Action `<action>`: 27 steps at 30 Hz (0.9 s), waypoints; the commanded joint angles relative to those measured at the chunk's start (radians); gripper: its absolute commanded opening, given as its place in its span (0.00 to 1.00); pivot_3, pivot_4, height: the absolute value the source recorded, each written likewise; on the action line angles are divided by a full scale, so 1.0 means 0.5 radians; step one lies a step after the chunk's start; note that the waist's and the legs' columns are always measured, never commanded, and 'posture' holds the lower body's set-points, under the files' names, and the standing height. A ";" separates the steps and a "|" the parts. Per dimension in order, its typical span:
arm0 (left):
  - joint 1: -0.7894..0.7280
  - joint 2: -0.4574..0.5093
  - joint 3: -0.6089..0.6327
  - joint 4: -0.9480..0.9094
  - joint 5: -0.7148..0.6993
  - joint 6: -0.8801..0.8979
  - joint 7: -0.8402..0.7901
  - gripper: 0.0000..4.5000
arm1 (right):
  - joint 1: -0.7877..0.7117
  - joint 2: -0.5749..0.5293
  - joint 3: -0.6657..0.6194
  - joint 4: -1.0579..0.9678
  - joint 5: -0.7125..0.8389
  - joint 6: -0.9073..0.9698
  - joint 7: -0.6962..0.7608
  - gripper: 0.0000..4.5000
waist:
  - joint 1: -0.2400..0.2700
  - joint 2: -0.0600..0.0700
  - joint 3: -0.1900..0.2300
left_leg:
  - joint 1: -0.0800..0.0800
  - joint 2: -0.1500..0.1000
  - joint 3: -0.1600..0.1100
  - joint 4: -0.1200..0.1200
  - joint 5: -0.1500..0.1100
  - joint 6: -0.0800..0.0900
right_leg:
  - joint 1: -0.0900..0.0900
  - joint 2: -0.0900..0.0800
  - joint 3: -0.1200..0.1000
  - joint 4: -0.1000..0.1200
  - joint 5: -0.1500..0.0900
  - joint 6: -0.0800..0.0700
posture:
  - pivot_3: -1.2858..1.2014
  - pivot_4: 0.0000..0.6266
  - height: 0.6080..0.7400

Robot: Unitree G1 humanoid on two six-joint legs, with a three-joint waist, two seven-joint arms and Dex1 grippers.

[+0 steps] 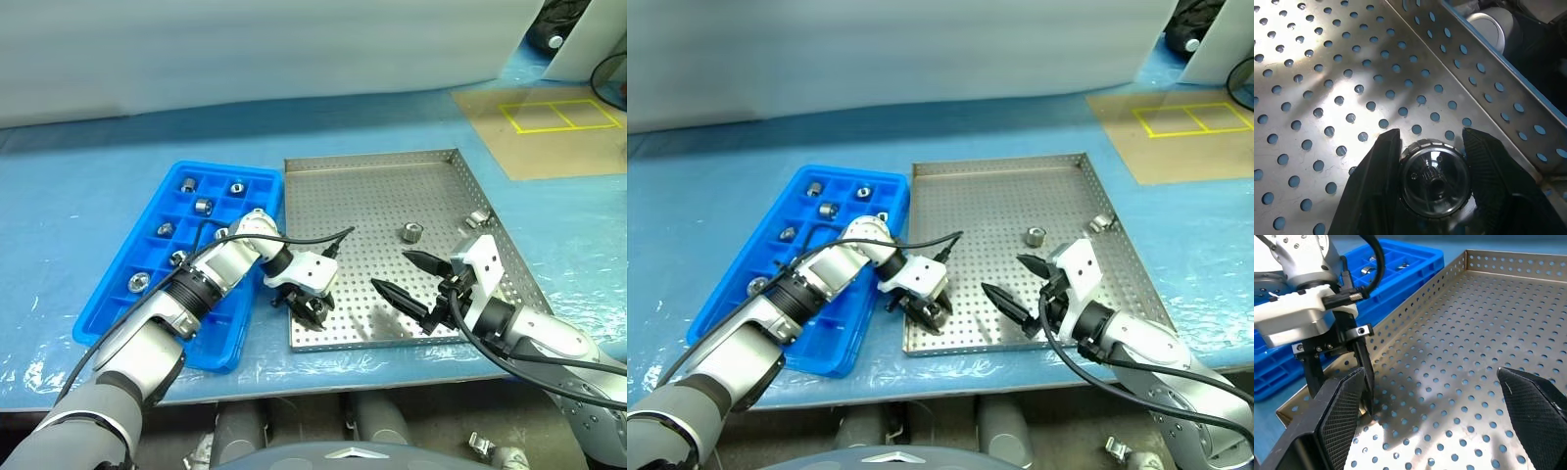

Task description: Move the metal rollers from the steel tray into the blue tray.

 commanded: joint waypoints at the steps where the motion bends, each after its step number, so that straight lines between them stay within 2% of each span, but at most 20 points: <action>1: -0.041 0.024 0.104 -0.072 -0.097 0.105 -0.036 0.38 | -0.033 -0.059 -0.105 -0.050 0.153 0.023 0.086 1.00 | 0.002 0.000 0.000 | 0.000 0.000 0.000 0.000 0.000 0.000 | 0.000 0.000 0.000 0.000 0.000 0.000 | 0.34 0.24 1.00; 7: -0.050 0.053 0.126 -0.027 -0.061 0.056 -0.013 0.38 | -0.108 -0.183 -0.167 -0.027 0.338 0.090 0.205 1.00 | 0.008 0.000 0.000 | 0.000 0.000 0.000 0.000 0.000 0.001 | 0.000 0.000 0.000 0.000 0.000 0.000 | 0.34 0.24 1.00; 12: -0.073 0.082 0.228 -0.091 -0.145 0.165 0.006 0.38 | -0.221 -0.304 -0.077 0.027 0.428 0.141 0.383 1.00 | 0.014 0.000 0.000 | 0.000 0.000 0.000 0.000 0.000 0.001 | 0.000 0.000 -0.001 0.000 0.000 0.000 | 0.36 0.24 1.00; 22: -0.035 0.308 0.462 -0.380 -0.318 0.469 0.022 0.38 | -0.460 -0.267 0.180 0.272 0.208 0.040 0.553 1.00 | 0.099 0.000 0.000 | -0.001 0.001 -0.001 -0.001 0.002 0.001 | -0.002 0.000 -0.001 0.002 0.000 -0.001 | 0.42 0.24 1.00; 27: 0.056 0.545 0.650 -0.686 -0.482 0.704 0.052 0.38 | -0.722 -0.192 0.419 0.491 0.066 -0.033 0.759 1.00 | 0.125 -0.001 0.001 | -0.002 0.001 0.000 -0.001 0.002 0.000 | -0.005 0.000 -0.001 0.005 0.000 -0.001 | 0.47 0.24 1.00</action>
